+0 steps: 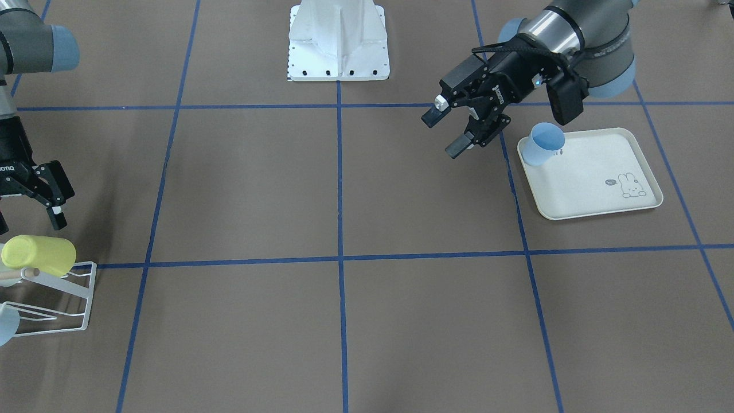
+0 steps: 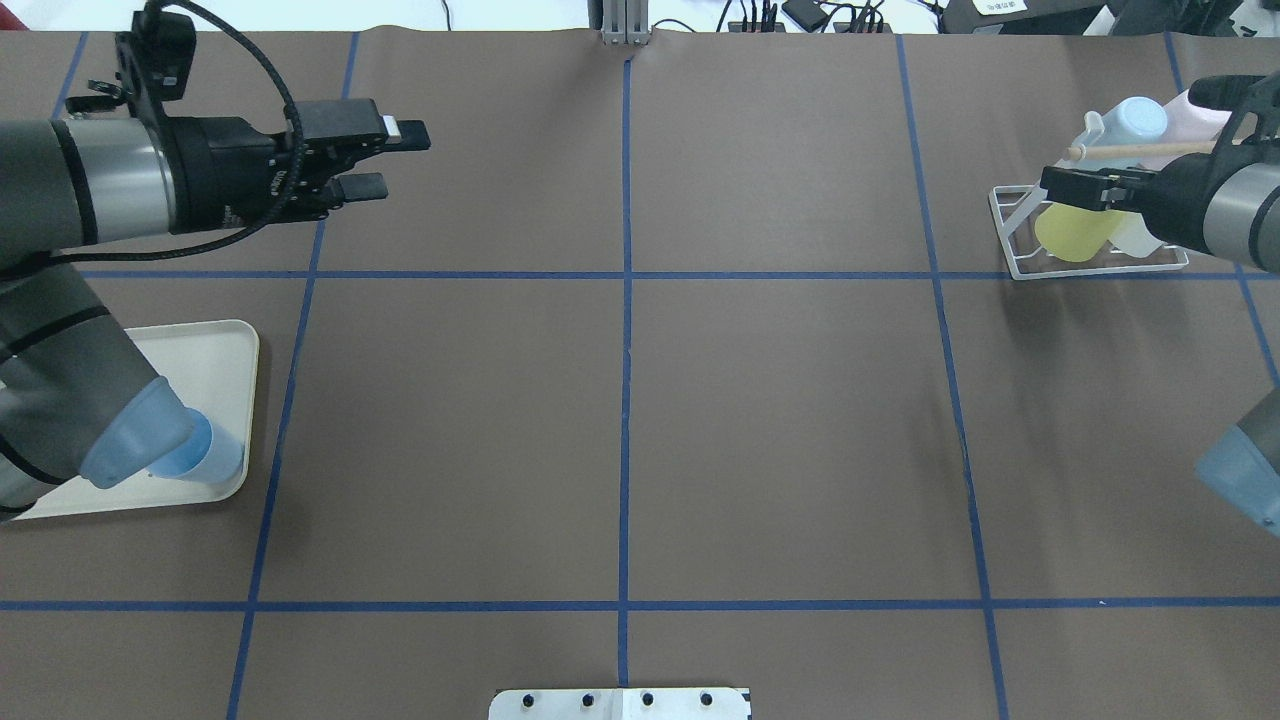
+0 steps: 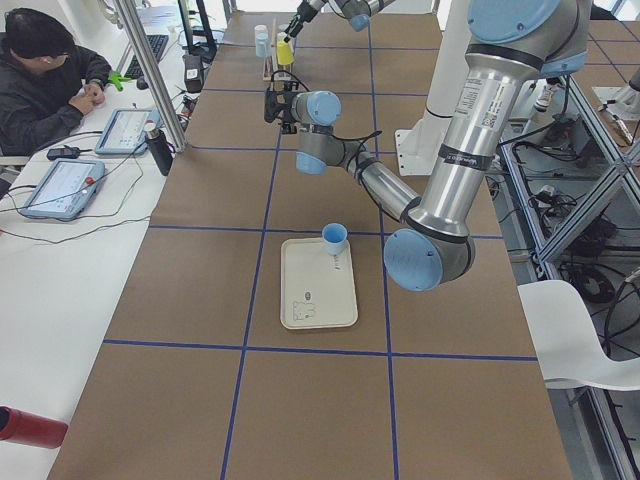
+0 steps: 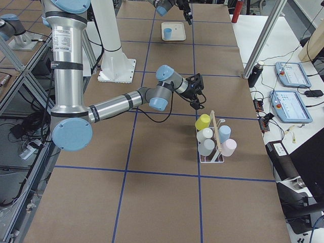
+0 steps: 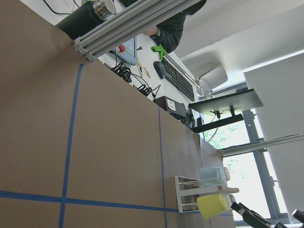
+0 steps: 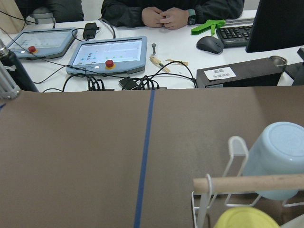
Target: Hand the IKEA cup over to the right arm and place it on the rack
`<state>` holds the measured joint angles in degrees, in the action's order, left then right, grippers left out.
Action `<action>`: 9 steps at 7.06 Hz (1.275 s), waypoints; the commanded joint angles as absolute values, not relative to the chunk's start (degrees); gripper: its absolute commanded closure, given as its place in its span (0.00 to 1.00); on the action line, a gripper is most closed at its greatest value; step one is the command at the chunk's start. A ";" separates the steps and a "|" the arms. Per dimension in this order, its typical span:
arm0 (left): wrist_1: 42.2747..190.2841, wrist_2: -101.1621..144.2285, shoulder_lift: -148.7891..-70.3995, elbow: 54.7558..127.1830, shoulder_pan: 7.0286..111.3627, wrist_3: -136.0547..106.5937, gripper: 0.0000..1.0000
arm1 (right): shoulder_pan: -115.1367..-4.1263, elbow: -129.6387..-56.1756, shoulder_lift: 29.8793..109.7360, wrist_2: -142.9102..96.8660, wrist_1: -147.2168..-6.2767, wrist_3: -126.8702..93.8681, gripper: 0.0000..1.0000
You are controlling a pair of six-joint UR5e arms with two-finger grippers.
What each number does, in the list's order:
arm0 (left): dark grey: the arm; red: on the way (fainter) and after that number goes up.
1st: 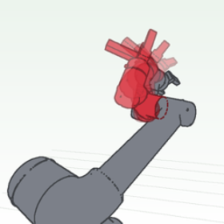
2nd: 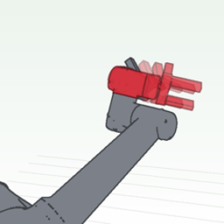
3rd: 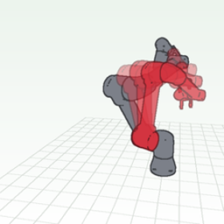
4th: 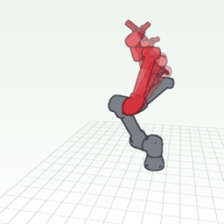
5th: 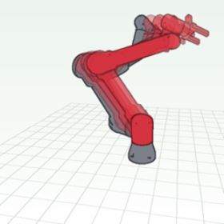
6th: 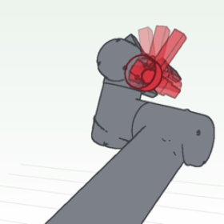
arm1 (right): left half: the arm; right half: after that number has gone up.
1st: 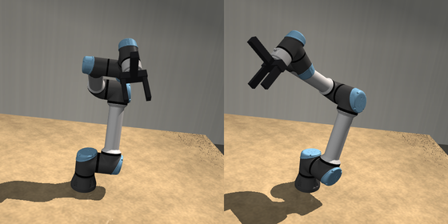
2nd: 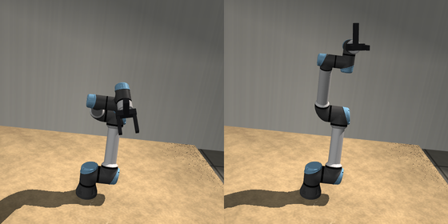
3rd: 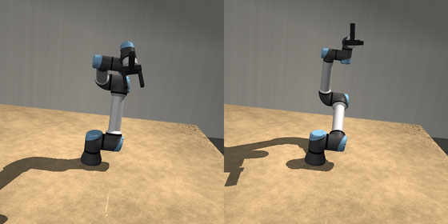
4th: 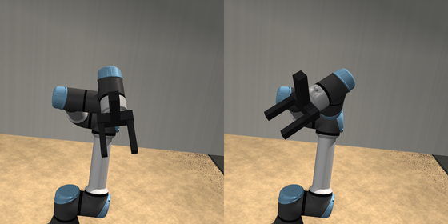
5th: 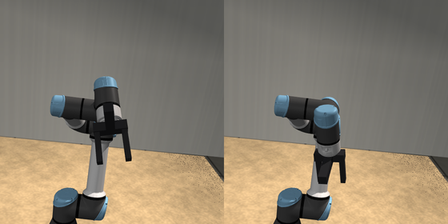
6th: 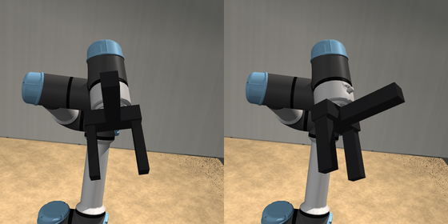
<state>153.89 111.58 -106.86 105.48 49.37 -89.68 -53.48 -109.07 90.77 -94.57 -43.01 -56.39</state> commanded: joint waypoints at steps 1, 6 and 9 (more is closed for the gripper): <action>151.96 119.85 -99.53 106.79 54.30 -78.54 0.01 | -53.61 -114.58 90.44 -99.38 -47.52 -57.73 0.00; 129.83 124.46 -81.93 115.80 55.02 -51.39 0.01 | -53.09 -115.40 81.31 -109.32 -46.76 -78.11 0.00; 118.57 122.10 -79.47 117.95 47.24 -47.55 0.01 | -52.12 -114.87 80.60 -109.34 -46.67 -78.92 0.00</action>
